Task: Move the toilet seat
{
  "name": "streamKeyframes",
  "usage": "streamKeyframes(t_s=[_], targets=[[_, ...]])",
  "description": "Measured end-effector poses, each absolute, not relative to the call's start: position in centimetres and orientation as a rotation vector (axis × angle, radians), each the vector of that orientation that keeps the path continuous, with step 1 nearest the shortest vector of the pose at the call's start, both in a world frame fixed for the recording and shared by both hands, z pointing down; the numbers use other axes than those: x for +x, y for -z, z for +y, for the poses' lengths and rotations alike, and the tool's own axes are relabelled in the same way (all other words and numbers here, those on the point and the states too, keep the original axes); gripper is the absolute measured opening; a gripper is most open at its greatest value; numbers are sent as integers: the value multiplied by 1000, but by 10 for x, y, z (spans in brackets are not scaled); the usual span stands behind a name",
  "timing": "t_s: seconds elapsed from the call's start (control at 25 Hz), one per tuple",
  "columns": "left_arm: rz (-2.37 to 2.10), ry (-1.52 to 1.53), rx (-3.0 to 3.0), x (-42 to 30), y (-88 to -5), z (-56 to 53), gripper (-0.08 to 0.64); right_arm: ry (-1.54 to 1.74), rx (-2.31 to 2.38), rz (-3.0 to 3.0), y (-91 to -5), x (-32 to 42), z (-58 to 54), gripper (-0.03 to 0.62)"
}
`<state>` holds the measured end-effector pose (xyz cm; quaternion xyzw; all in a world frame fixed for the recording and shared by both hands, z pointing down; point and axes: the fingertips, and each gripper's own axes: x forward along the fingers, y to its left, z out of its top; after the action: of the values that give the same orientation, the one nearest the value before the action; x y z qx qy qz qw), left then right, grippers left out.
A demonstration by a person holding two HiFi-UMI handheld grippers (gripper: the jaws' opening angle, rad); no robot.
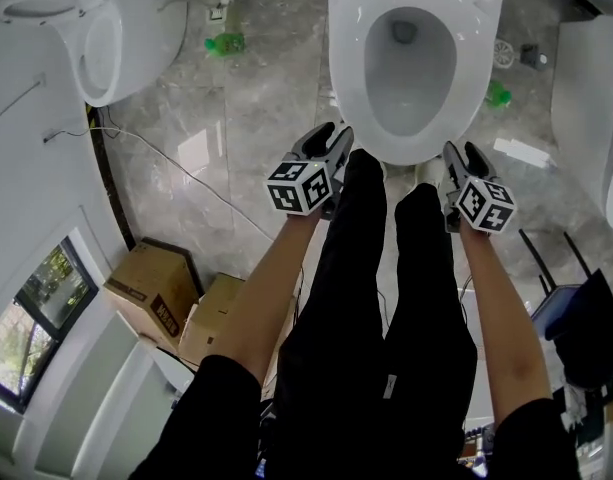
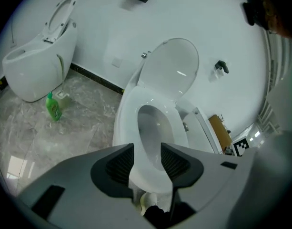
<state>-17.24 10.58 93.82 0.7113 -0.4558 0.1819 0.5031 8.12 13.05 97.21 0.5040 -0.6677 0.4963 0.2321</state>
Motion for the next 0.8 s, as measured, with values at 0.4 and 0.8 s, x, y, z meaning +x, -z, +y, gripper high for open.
streamKeyframes(t_s=[0.4,0.8], targets=[[-1061,-385,1558,-164,-1014,113,298,-1639,1495,-1754,-1032,80,115,271],[-908,-424,1539,-147,-1050,115,348,-1771,1454,-1785,-1045,71,104,296]])
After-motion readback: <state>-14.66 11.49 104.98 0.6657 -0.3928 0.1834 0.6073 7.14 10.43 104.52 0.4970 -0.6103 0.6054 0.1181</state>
